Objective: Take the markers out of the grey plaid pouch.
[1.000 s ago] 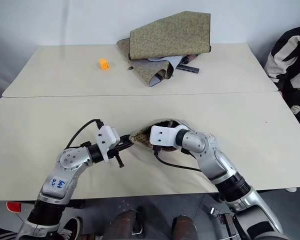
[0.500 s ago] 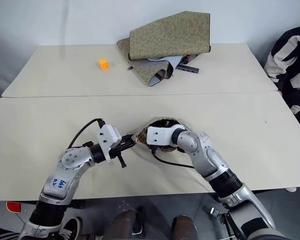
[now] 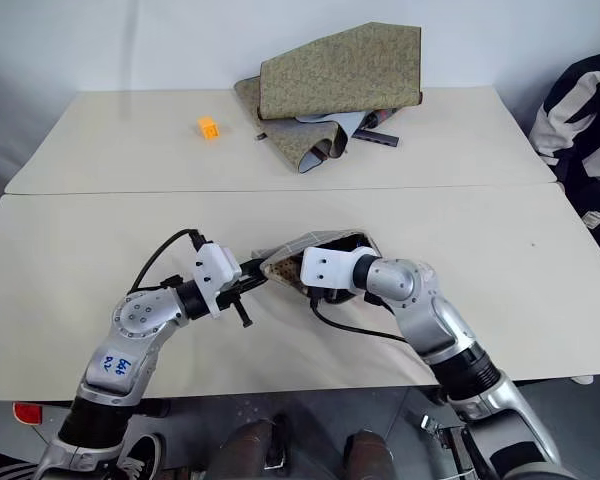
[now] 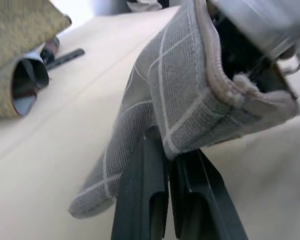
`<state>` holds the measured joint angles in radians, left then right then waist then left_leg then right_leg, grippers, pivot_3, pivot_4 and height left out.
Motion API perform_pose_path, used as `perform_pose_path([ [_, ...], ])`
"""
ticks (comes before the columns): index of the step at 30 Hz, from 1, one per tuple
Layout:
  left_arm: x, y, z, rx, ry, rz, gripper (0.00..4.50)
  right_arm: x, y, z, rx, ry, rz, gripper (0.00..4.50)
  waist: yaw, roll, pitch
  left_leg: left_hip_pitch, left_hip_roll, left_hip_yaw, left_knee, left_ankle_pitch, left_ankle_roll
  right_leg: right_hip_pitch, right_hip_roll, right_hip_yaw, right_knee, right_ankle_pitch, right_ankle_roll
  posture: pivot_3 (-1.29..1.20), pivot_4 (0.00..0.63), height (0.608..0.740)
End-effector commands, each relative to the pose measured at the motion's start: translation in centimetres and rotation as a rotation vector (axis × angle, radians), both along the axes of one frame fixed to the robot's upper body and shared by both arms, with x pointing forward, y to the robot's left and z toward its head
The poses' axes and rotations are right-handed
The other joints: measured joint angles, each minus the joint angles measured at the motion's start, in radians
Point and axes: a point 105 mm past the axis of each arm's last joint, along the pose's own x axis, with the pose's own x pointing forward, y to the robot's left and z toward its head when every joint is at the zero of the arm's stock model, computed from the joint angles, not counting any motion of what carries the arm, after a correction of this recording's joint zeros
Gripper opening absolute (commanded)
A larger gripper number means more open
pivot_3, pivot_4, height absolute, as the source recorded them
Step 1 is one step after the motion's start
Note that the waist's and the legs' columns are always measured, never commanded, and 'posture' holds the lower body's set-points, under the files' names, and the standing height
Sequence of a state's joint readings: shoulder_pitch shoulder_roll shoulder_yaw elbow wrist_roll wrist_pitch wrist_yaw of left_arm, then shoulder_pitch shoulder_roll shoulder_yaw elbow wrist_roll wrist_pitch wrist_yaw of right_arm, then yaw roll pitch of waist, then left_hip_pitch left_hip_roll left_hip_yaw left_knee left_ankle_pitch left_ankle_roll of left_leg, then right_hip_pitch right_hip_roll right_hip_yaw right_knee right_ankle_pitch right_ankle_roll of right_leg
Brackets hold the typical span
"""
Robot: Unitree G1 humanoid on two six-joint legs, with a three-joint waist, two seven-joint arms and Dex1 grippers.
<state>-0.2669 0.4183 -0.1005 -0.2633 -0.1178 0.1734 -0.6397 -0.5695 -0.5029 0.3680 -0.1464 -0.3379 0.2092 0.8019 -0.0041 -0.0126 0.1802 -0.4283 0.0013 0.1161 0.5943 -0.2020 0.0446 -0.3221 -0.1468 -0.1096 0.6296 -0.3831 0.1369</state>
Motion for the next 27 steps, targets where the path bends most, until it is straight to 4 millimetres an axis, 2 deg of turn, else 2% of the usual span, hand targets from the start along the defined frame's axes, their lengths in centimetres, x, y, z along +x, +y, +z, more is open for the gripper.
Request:
perform_pose_path([
  [1,0.4,0.7,-0.4,0.020,-0.005,0.039,0.00,-1.1,1.1,2.4,0.130,0.007,0.051,0.66,0.000,0.000,0.000,0.000,0.000,0.000,0.000,0.000,0.000,0.000,0.000,0.000,0.000,0.000,0.000,0.00,0.150,0.740],
  [5,-0.1,0.4,-1.2,0.078,-0.015,0.010,0.00,0.0,0.2,2.9,0.223,0.064,-0.036,0.66,-0.002,0.000,0.000,0.000,0.000,0.000,0.000,0.000,0.000,0.000,0.000,0.000,0.000,0.000,0.000,0.00,0.150,0.740],
  [9,-0.9,0.5,-2.5,0.155,-0.015,-0.037,0.00,1.0,-1.4,2.6,0.214,0.106,-0.114,0.66,-0.001,0.000,0.000,0.000,0.000,0.000,0.000,0.000,0.000,0.000,0.000,0.000,0.000,0.000,0.000,0.00,0.150,0.740],
  [12,-0.9,0.4,-2.4,0.144,-0.021,-0.035,0.00,0.5,-0.6,2.7,0.290,0.169,-0.113,0.66,-0.001,0.000,0.000,0.000,0.000,0.000,0.000,0.000,0.000,0.000,0.000,0.000,0.000,0.000,0.000,0.00,0.150,0.740],
  [14,-0.5,0.5,-2.1,0.130,-0.040,-0.011,0.00,0.2,-0.2,2.7,0.281,0.172,-0.091,0.66,0.000,0.000,0.000,0.000,0.000,0.000,0.000,0.000,0.000,0.000,-0.001,0.000,0.000,0.000,0.000,0.00,0.150,0.740],
  [17,0.9,1.0,-0.9,0.029,-0.034,0.072,0.00,-2.0,0.5,1.0,0.153,0.186,0.034,0.66,0.005,0.000,0.000,0.000,-0.001,0.000,0.000,0.000,0.000,0.000,-0.001,0.000,0.000,0.000,0.000,0.00,0.150,0.740],
  [18,1.3,1.0,-0.4,-0.017,-0.023,0.090,0.00,-2.2,0.3,0.4,0.099,0.163,0.037,0.66,0.007,0.000,0.000,0.000,-0.001,0.000,0.000,0.000,0.000,0.000,-0.001,0.000,0.000,0.000,0.000,0.00,0.150,0.740],
  [21,1.4,0.2,0.7,-0.113,0.011,0.066,0.00,-2.0,0.0,-0.8,0.012,0.097,0.031,0.66,0.003,0.000,0.000,0.000,-0.001,0.000,0.000,-0.001,0.001,0.000,-0.001,0.000,0.000,0.000,0.000,0.00,0.150,0.740],
  [23,1.0,-0.8,1.3,-0.204,0.065,0.021,0.00,-1.2,-0.1,-1.2,-0.046,0.009,0.007,0.66,-0.003,0.000,0.000,0.000,-0.001,0.000,0.000,0.000,0.001,0.000,-0.001,0.000,0.000,0.000,0.000,0.00,0.150,0.740],
  [27,0.8,-1.3,1.7,-0.274,0.126,0.015,0.00,-1.2,0.2,-1.9,-0.111,-0.035,0.023,0.66,-0.002,0.000,0.000,0.000,0.001,0.000,0.000,0.000,0.000,0.000,0.000,0.000,0.001,0.000,0.000,0.00,0.150,0.740],
])
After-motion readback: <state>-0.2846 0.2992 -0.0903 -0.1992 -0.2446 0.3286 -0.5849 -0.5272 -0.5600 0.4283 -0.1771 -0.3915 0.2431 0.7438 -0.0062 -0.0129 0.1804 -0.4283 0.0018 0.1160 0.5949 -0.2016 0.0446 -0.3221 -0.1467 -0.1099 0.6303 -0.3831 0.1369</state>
